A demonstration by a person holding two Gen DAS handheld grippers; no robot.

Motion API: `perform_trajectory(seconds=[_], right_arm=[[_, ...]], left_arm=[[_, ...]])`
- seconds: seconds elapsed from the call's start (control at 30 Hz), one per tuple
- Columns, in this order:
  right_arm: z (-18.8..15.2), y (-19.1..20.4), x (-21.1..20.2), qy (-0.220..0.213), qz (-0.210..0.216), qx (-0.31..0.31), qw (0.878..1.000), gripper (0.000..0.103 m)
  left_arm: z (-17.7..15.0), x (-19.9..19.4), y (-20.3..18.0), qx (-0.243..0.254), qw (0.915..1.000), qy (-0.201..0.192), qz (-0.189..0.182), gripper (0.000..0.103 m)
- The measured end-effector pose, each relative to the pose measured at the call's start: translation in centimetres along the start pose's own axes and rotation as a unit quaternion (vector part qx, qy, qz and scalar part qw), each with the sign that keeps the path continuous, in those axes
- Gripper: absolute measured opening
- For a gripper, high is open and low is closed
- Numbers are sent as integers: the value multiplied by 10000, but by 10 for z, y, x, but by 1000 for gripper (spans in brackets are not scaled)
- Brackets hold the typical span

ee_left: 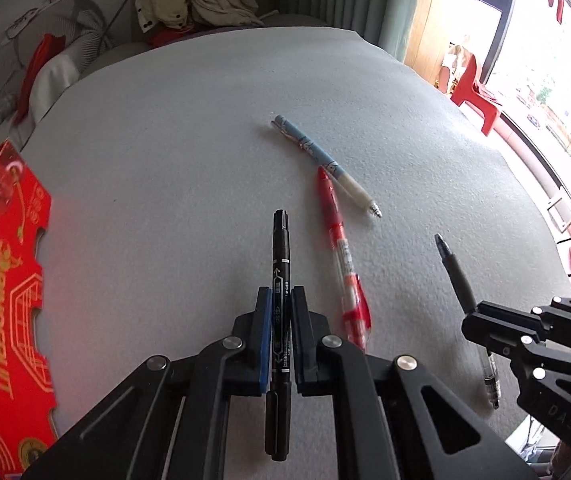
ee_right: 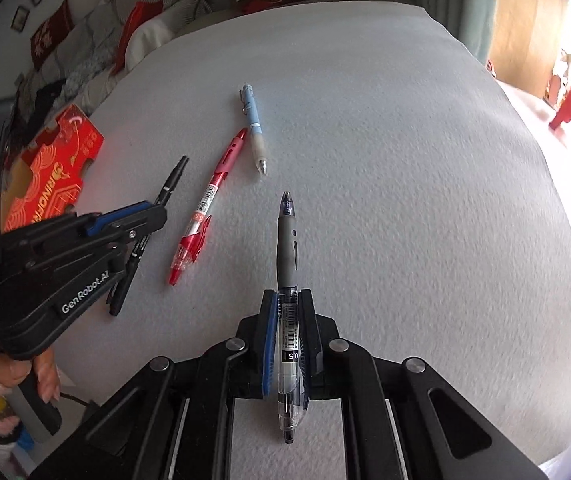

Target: Organize rigid objects

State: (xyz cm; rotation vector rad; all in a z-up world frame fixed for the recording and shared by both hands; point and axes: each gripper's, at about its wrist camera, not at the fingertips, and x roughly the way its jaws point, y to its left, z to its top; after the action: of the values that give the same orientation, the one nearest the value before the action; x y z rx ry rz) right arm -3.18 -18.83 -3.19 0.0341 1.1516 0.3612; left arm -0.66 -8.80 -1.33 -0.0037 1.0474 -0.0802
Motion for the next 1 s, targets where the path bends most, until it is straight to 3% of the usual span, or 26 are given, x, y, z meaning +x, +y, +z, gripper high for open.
perform_trajectory(seconds=[0.37,0.67,0.87,1.0], right_arm=[[-25,5,-5,-71,47,371,9993,11],[-23,36,2,117,-853,-675,9940,12],[-26,47,5,162,-1194,-1145,9861,13],[-30,48,3,15,-1215,-1121,9862,12]], left_arm=[[-41,-14,19,-343,9993,23,122,10],[-48,-8,10,-252,9993,17,273,10],[-48,-8,10,-274,9993,-3,266,10],[-51,-9,14,-322,9992,-42,229,10]])
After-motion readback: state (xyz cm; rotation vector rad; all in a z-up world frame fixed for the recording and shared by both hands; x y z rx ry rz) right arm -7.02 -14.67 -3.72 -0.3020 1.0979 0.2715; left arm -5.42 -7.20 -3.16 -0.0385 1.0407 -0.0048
